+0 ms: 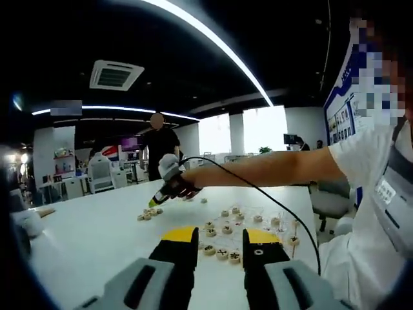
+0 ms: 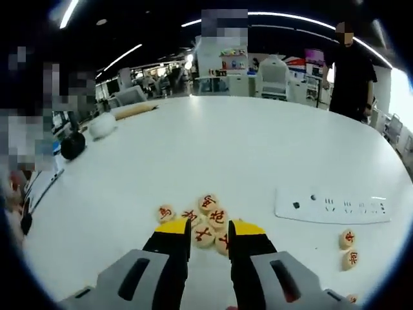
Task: Pick up the chess pieces one by one and place each piece onto its starting position on the chessboard, setting the pieces on their correct points until all the chess pieces are arranged in the starting layout
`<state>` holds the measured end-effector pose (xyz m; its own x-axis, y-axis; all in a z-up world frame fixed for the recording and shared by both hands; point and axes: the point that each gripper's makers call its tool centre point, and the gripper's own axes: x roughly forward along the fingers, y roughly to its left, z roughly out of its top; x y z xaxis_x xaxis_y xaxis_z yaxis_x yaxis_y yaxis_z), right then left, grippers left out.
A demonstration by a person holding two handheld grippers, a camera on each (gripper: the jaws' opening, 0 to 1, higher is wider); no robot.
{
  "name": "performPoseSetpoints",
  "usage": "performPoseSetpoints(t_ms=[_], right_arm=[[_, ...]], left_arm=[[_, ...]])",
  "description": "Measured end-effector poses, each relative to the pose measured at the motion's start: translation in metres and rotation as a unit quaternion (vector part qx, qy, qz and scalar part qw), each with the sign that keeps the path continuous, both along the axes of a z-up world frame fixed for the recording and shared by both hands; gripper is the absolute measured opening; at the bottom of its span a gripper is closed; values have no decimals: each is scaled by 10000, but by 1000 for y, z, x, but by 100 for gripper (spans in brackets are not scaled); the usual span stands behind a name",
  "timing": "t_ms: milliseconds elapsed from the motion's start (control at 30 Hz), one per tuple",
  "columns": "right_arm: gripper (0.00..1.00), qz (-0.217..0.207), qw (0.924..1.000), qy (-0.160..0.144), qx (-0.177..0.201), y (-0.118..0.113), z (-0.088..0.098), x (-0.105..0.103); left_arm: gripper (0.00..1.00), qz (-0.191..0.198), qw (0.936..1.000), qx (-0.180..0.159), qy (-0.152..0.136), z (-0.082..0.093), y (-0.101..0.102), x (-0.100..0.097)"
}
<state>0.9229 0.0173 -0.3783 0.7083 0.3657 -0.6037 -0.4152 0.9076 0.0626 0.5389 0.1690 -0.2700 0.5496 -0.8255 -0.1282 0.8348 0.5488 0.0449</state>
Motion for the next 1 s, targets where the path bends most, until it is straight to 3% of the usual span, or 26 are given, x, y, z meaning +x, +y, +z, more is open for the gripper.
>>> performPoseSetpoints(t_ms=[133, 433, 533, 800, 1000], right_arm=[[25, 21, 9994, -23, -344, -1, -7, 10], [24, -23, 9980, -45, -622, -3, -16, 16], [19, -25, 9971, -42, -759, -5, -17, 15], [18, -12, 9971, -74, -759, -5, -15, 9], [17, 17, 9989, -119, -462, -13, 9, -5]], left_arm=[[29, 71, 10000, 17, 11, -1, 2, 2], [29, 127, 9999, -36, -10, 2, 7, 3], [29, 109, 9999, -7, -8, 0, 6, 3], [29, 121, 9999, -47, -26, 2, 8, 2], [29, 83, 9999, -76, -7, 2, 7, 3]])
